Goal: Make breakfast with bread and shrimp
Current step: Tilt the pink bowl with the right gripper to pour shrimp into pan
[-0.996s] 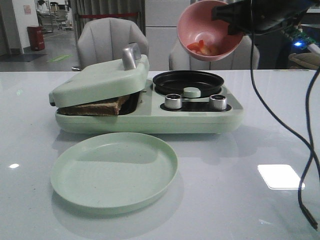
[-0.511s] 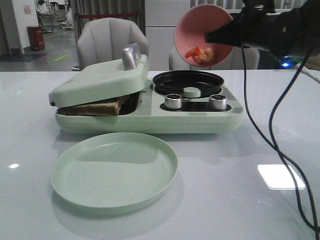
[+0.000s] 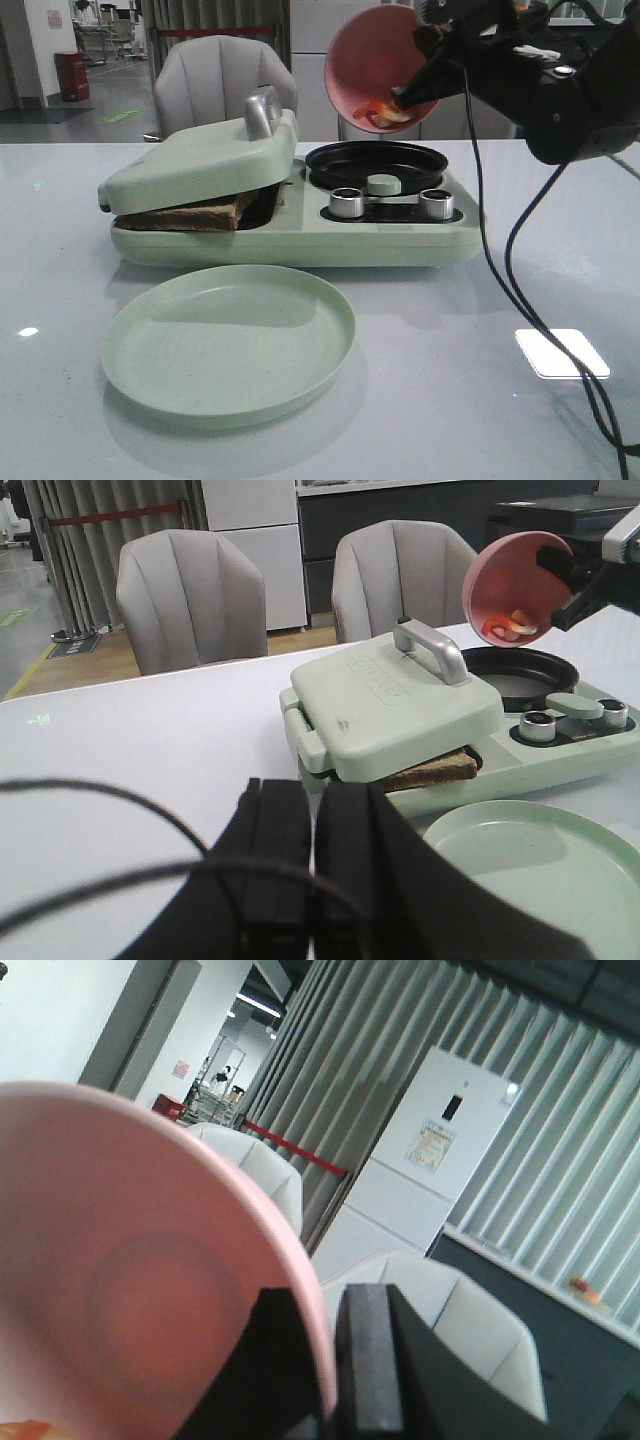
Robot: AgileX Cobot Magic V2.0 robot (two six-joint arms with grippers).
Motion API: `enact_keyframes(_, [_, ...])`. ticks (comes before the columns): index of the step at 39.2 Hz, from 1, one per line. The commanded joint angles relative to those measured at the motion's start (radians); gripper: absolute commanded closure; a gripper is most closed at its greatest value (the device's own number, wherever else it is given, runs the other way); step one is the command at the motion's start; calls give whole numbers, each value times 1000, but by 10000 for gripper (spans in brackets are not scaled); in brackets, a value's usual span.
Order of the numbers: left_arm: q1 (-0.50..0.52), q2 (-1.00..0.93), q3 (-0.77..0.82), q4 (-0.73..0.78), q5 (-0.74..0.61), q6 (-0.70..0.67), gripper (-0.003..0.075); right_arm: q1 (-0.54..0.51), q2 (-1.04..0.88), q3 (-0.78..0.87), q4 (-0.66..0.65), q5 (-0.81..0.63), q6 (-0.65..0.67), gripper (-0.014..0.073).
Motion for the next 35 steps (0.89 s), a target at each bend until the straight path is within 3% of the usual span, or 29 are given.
enact_keyframes(1, [-1, -9, -27, -14, -76, -9, 606, -2, -36, -29, -14, -142, -108, 471])
enact_keyframes(9, [-1, -9, -27, -14, -76, -9, 606, -2, 7, -29, -69, -182, -326, 471])
enact_keyframes(15, [-1, -9, -27, -14, -76, -9, 606, 7, 1, -30, -84, -183, -418, 471])
enact_keyframes(35, [-1, -9, -27, -14, -76, -9, 606, 17, -45, -75, -74, -183, -521, 471])
